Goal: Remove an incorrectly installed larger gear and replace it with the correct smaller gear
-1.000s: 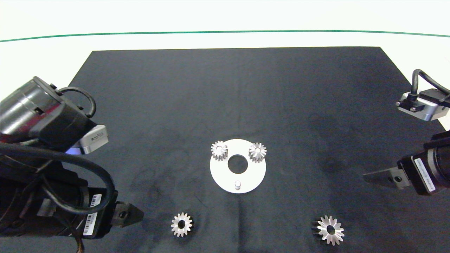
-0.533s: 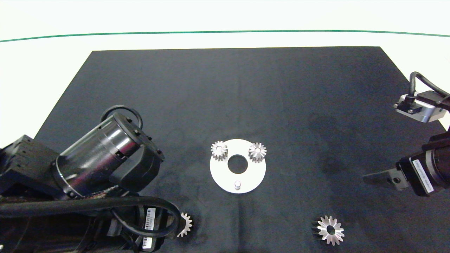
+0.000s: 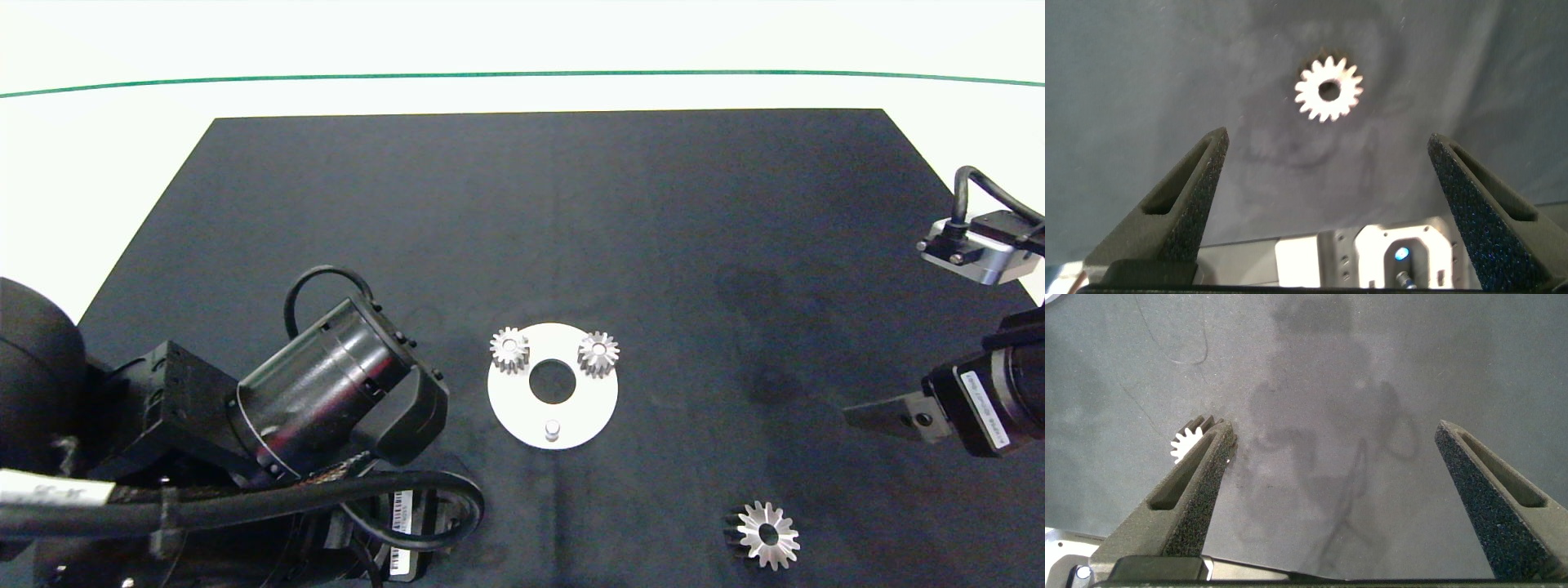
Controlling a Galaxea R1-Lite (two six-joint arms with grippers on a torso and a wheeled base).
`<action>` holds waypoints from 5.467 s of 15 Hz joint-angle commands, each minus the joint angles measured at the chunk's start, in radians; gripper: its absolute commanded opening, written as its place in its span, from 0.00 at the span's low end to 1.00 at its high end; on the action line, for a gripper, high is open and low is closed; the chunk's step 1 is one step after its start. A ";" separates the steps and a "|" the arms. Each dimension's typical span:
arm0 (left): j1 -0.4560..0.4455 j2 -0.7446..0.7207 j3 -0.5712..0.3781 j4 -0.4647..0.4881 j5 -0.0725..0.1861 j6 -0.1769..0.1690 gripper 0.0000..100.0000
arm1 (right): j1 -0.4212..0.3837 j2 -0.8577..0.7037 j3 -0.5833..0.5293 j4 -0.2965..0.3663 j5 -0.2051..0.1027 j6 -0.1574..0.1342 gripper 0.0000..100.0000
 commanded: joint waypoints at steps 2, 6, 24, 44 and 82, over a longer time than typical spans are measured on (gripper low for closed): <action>0.002 0.048 0.009 -0.017 0.022 -0.020 1.00 | 0.001 -0.001 0.000 0.004 -0.001 0.000 1.00; 0.008 0.062 0.037 -0.047 0.045 -0.015 1.00 | 0.002 -0.003 0.006 0.004 -0.001 -0.003 1.00; 0.007 0.132 0.097 -0.155 0.045 -0.015 1.00 | 0.010 0.003 0.026 -0.002 0.001 -0.001 1.00; 0.005 0.172 0.109 -0.204 0.108 -0.024 0.75 | 0.027 0.006 0.046 -0.007 0.001 -0.001 1.00; 0.001 0.122 0.011 -0.164 0.108 0.011 0.16 | 0.057 -0.126 0.050 -0.022 -0.004 -0.009 1.00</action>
